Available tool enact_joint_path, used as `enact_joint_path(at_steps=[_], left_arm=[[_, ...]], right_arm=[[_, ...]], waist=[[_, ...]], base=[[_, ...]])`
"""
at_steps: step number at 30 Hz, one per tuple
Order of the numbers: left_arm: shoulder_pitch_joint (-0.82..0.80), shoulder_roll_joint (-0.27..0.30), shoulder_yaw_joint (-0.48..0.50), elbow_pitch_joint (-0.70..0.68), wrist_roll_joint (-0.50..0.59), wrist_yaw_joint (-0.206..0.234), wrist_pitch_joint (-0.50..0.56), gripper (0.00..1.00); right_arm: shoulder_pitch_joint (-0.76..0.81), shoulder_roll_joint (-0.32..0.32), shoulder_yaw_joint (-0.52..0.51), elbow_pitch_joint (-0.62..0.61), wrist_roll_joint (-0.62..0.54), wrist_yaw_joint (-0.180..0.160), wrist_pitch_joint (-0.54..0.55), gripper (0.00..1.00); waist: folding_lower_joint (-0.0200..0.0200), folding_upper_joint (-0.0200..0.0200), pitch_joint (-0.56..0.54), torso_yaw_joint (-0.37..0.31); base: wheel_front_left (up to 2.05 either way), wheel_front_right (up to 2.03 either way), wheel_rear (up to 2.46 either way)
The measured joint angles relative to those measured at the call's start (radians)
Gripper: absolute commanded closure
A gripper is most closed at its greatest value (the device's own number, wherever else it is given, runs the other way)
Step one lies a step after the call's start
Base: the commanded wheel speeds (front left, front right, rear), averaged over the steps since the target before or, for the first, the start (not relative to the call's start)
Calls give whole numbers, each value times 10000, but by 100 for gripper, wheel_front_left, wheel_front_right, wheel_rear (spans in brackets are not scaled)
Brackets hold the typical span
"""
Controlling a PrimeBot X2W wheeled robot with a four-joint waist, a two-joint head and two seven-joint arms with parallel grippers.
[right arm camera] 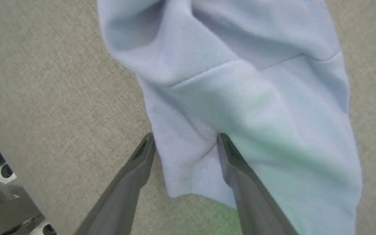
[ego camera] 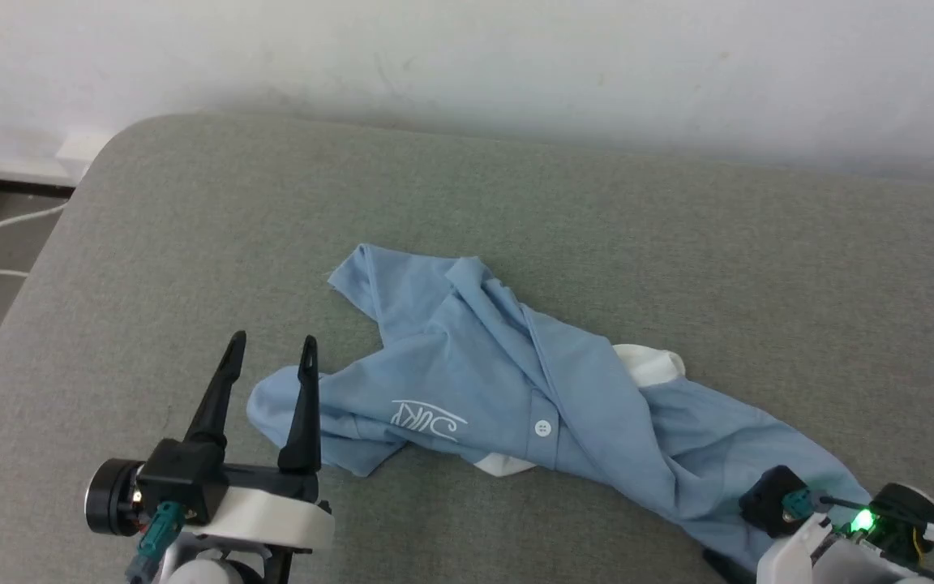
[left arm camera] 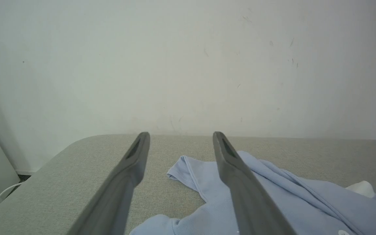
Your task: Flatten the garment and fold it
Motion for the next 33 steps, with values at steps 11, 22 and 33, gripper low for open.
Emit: enact_joint_path(at_steps=[11,22,33], left_arm=[[-82,-359,545,240,368,-355,0,0],[280,-527,986,395,543,-589,0,0],[300,-700,1018,249,644,-782,0,0]], right_arm=[[-884,130,387,999,-391,2,-558,100],[-718,-19,-685,-1522,-359,2,-1841,100],[-848,443,-3992,-4153,-376,2,-472,100]], waist=[[0,0,232,229],[0,0,-449,-550],[-1,1,-652,-612]], base=[[0,0,0],[0,0,0],[0,0,0]])
